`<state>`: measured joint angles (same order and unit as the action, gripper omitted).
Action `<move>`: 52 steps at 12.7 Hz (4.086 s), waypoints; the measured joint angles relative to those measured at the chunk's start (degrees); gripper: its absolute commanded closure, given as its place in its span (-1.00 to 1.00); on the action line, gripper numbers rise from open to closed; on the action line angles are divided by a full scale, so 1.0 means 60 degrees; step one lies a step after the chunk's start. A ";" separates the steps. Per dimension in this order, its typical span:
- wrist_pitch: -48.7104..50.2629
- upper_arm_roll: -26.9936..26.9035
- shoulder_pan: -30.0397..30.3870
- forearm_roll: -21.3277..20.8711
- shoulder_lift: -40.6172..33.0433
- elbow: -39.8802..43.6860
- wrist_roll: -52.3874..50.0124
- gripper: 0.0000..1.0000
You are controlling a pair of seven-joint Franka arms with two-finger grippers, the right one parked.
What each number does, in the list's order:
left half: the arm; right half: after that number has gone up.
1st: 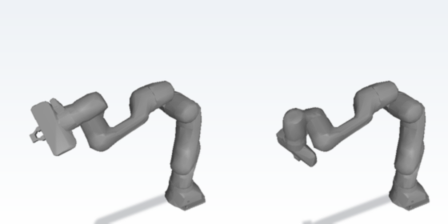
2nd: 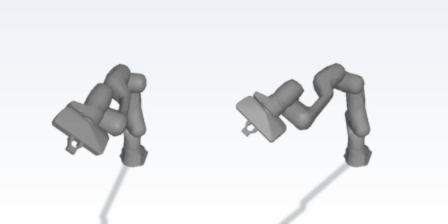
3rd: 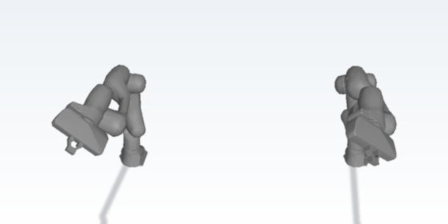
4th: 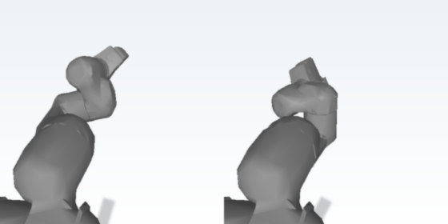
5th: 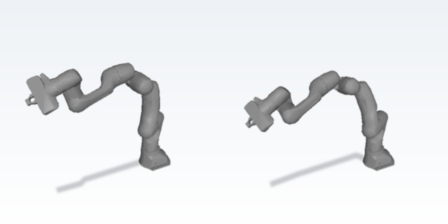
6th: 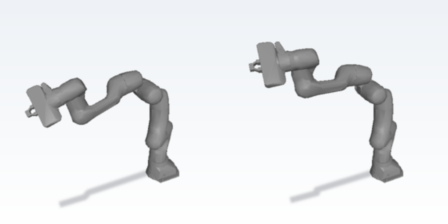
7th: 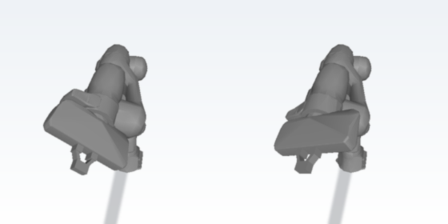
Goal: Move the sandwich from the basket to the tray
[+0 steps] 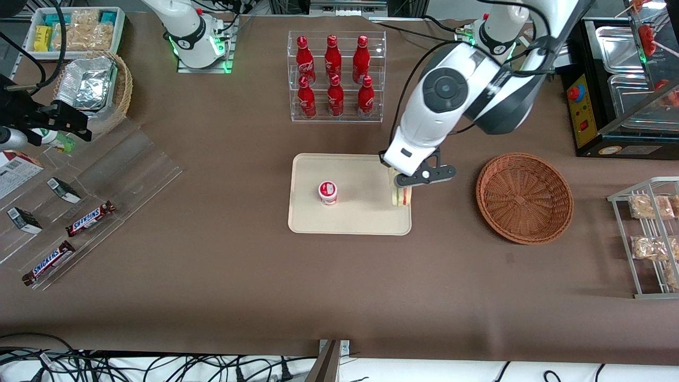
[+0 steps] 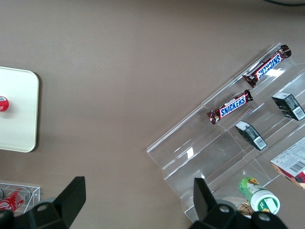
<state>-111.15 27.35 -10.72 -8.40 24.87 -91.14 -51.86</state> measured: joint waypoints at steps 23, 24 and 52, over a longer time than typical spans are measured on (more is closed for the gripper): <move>-0.2036 -0.0043 -0.1049 -0.3113 0.2457 0.0033 -0.2862 0.45; -0.2075 -0.0043 -0.1053 -0.3113 0.2472 0.0033 -0.2901 0.45; 0.0614 0.0240 -0.0047 -0.1822 0.1313 0.1531 -0.0552 -1.00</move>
<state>-107.47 28.79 -11.01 -19.33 32.75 -81.96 -55.17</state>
